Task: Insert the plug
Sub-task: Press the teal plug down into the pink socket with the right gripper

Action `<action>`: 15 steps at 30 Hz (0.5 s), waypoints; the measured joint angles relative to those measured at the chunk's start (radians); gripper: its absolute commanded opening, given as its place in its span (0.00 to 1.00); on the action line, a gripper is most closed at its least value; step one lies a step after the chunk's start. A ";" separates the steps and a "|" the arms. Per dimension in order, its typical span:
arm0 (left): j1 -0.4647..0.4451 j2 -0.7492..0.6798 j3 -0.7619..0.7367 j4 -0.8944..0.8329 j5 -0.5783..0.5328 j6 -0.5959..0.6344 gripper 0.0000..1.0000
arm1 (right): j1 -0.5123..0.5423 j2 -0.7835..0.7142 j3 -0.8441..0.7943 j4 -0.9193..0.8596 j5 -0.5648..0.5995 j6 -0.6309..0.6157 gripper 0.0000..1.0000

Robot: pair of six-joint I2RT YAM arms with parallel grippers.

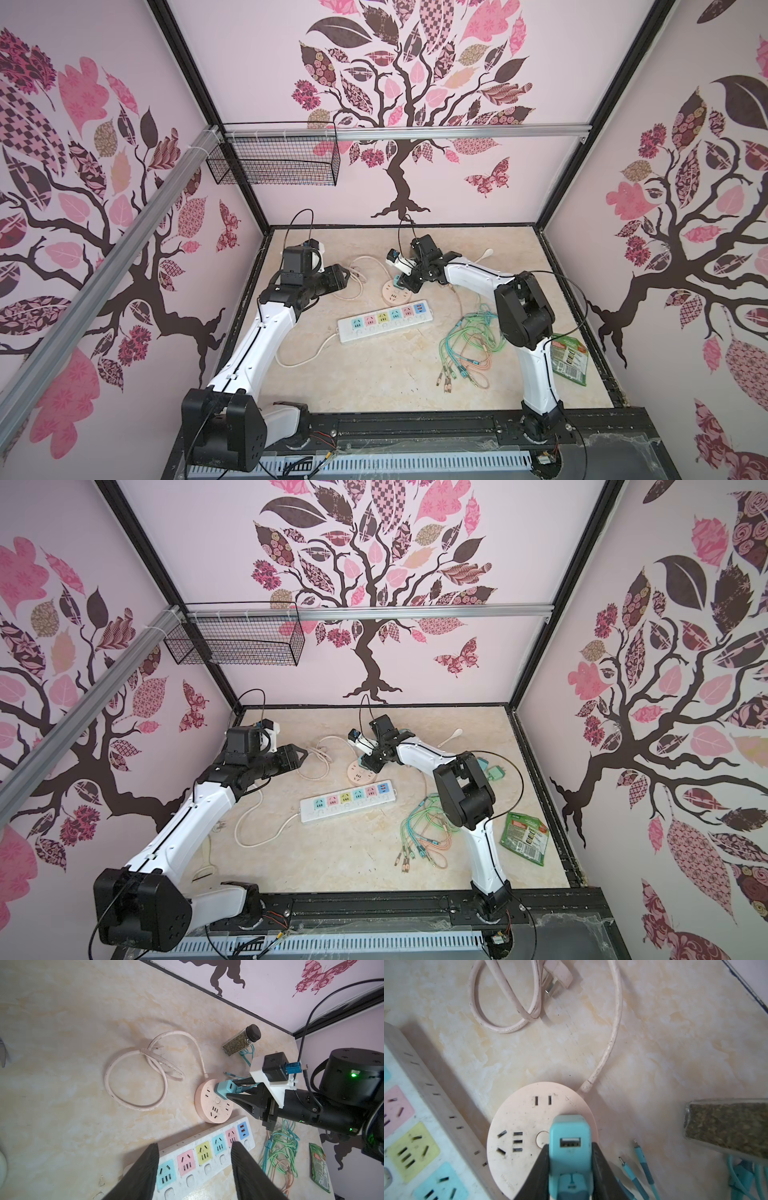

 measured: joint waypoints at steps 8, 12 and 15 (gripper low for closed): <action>0.000 -0.004 0.000 -0.018 -0.008 0.004 0.62 | 0.000 0.000 0.013 -0.017 0.000 0.000 0.17; 0.000 -0.009 0.000 -0.020 -0.007 0.017 0.67 | -0.001 -0.003 0.013 -0.019 0.000 0.003 0.20; 0.000 -0.017 0.000 -0.020 -0.006 0.023 0.69 | -0.002 -0.004 0.017 -0.023 0.000 0.008 0.22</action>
